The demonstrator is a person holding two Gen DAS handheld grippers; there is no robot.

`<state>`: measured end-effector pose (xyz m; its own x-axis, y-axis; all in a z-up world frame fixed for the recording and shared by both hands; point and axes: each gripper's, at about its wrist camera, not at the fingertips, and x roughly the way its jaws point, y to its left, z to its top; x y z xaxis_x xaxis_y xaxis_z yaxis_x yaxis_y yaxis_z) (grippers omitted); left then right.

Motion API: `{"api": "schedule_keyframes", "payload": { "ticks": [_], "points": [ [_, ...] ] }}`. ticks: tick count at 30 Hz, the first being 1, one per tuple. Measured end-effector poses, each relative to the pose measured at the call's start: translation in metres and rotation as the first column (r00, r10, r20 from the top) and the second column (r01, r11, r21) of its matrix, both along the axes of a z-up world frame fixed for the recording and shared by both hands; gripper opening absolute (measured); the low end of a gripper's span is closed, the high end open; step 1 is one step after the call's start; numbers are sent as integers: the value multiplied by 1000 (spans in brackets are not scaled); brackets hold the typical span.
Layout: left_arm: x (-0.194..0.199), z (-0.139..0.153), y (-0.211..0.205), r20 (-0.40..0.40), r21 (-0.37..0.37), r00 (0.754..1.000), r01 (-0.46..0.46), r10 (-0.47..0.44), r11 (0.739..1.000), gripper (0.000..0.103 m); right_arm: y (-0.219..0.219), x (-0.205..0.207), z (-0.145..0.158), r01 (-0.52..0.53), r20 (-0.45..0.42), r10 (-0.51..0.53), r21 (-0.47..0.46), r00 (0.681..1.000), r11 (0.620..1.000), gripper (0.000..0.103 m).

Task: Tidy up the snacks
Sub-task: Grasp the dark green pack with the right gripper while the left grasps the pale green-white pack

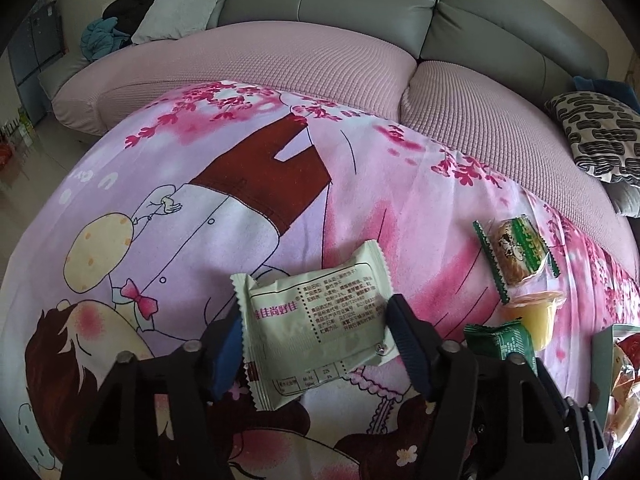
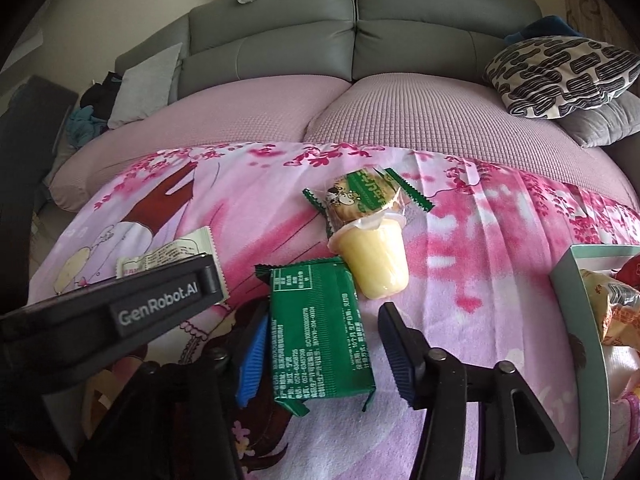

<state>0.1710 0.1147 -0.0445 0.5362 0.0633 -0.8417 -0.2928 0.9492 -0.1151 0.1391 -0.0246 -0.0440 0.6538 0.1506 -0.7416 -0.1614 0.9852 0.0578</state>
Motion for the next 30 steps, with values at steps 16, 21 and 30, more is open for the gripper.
{"api": "schedule_keyframes", "payload": {
  "ticks": [16, 21, 30],
  "points": [
    [-6, 12, 3, 52, -39, 999, -6, 8, 999, 56, -1, -5, 8, 1, 21, -2, 37, 1000, 999, 43],
    [-12, 25, 3, 87, -52, 996, -4, 8, 999, 56, -5, -8, 20, 11, 49, -13, 53, 999, 999, 43],
    [-17, 38, -2, 123, -60, 992, 9, -2, 998, 56, -22, -10, 40, 62, 73, -69, 92, 995, 994, 42]
  ]
}}
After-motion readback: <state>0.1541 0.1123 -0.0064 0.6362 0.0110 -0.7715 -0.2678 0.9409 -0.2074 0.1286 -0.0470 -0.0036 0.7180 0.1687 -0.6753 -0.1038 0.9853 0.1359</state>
